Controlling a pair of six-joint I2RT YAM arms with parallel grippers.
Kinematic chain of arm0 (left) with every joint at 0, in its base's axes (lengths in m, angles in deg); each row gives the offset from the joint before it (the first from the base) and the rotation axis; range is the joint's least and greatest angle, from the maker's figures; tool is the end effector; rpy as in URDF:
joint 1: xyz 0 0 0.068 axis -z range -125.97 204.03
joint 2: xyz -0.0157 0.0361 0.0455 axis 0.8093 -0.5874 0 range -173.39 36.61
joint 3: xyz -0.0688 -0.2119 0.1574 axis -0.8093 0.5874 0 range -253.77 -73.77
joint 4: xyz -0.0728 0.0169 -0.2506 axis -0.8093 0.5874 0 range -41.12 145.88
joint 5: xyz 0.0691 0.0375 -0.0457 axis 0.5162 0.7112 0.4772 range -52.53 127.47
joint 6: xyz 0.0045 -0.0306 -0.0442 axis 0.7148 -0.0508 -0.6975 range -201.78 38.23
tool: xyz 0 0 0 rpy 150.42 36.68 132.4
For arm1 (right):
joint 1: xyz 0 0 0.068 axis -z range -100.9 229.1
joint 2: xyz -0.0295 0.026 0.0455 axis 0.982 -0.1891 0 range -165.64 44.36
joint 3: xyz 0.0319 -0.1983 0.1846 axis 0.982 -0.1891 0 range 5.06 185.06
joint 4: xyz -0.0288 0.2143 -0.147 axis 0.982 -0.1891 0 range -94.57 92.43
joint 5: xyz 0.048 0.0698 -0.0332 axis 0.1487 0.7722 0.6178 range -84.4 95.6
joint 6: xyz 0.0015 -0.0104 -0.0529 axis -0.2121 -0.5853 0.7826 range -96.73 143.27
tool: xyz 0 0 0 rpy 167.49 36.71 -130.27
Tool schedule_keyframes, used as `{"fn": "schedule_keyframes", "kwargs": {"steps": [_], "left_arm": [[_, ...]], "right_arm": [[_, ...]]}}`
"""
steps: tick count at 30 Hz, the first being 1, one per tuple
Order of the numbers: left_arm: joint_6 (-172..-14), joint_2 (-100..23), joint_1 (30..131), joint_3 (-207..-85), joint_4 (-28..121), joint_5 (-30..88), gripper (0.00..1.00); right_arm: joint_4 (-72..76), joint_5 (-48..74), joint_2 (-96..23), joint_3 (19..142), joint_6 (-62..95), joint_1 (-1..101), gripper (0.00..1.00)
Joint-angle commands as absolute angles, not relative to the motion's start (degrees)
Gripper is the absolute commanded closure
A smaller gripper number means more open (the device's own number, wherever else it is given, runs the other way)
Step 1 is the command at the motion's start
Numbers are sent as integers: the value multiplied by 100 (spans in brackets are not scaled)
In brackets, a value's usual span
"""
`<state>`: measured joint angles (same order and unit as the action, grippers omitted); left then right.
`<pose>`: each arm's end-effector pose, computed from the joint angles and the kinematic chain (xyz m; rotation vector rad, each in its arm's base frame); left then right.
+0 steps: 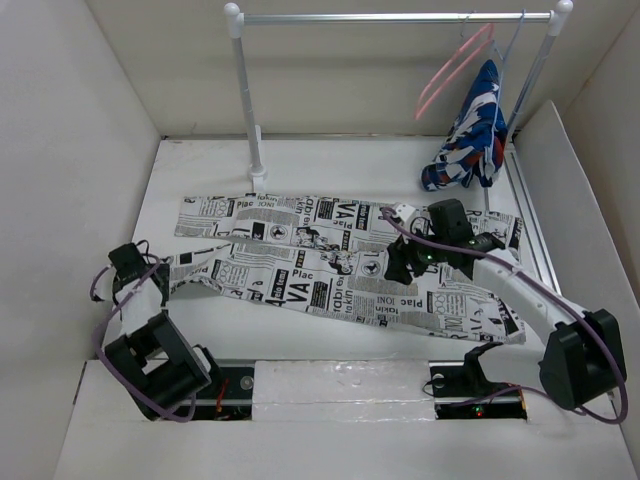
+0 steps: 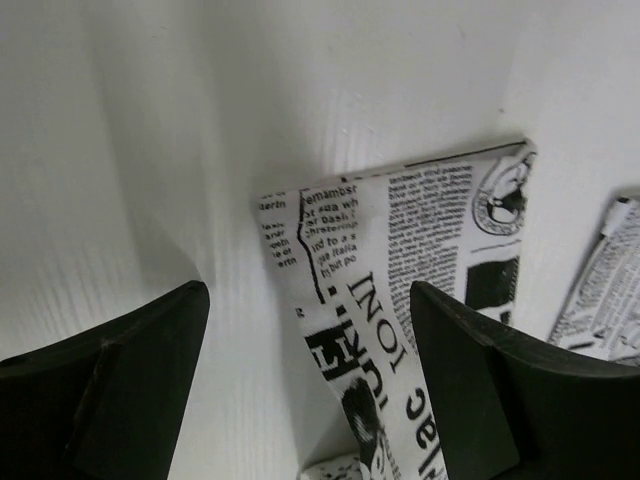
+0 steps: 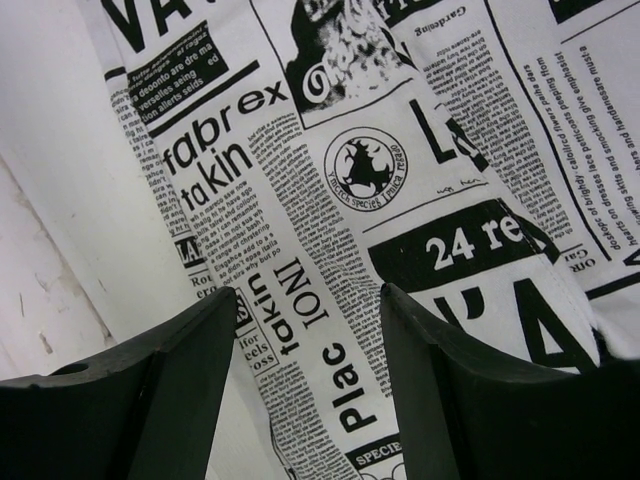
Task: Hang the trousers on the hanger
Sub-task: Fold the trousers at the center of the board.
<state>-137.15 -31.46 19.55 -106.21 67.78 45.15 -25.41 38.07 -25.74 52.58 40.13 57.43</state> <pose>0.1777 0.1280 0.1754 -1.8104 1.7388 0.0202 0.2214 0.1085 0.2429 -1.0216 2.1661 0.7290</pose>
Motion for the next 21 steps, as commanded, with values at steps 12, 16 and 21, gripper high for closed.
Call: {"fn": "schedule_keyframes", "kwargs": {"steps": [12, 16, 21], "left_arm": [[-13513, -3897, 1966, -10532, 5733, 3800, 67], [-13390, -3854, 1966, -10953, 5662, 3501, 100], [-13293, -3143, 1966, -11305, 5820, 3070, 100]], "right_arm": [[-2868, 3558, -1699, 5489, 3400, 6442, 35], [-3384, 3241, -1462, 5383, 3320, 6941, 35], [-4072, 2907, -953, 5077, 2935, 8433, 41]]}}
